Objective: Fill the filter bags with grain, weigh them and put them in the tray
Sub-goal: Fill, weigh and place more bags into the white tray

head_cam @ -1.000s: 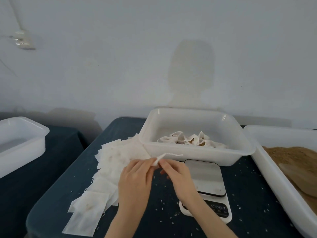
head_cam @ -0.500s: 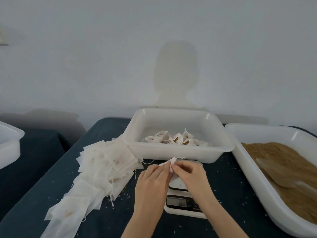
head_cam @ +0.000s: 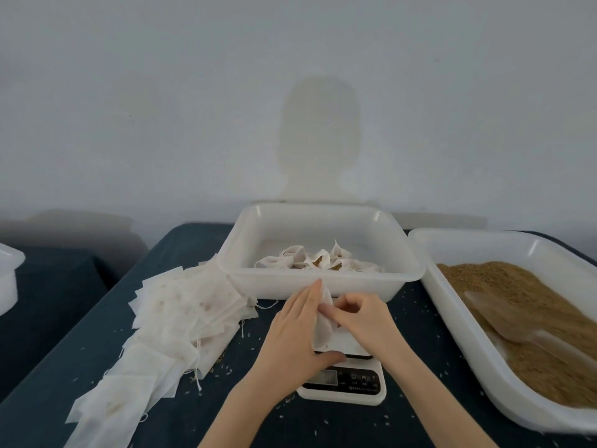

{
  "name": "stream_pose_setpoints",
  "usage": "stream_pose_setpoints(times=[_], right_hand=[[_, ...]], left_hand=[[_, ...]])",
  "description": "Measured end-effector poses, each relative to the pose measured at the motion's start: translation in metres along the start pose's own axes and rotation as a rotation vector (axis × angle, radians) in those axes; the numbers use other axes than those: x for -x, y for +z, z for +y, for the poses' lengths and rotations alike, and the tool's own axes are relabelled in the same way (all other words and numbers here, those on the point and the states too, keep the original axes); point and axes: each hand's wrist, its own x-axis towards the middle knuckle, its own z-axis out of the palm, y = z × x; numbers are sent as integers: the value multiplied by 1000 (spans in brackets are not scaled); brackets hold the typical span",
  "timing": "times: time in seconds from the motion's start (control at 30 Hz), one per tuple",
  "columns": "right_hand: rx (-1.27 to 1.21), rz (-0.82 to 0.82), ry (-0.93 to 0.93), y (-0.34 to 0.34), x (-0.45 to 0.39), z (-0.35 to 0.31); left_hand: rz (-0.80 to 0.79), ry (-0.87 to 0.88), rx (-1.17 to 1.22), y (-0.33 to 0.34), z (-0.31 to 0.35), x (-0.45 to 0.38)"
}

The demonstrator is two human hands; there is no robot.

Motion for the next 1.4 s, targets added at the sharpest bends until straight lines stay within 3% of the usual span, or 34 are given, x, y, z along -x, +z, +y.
stream_pose_setpoints(times=[0.13,0.33,0.63,0.8,0.97,1.13,1.4], right_hand=[[-28,-81,-35,-5,1,-2],[-44,-72,11,-13,-1,0],[278,-34,-146,-24,6,1],[375,-121,-147,-32,5,-2],[377,-123,-162,-45,6,-16],[593,-89,-201,-62,5,-20],[525,-159,-126,-98,2,-5]], left_hand=[[-67,-70,353,-3,-1,-12],[-15,-125,605,-1,1,-18],[-6,-44,492,2,8,-18],[27,-17,417,5,7,-22],[-25,-64,453,13,19,-28],[-42,-129,567,14,25,-42],[-177,-72,577,15,33,-46]])
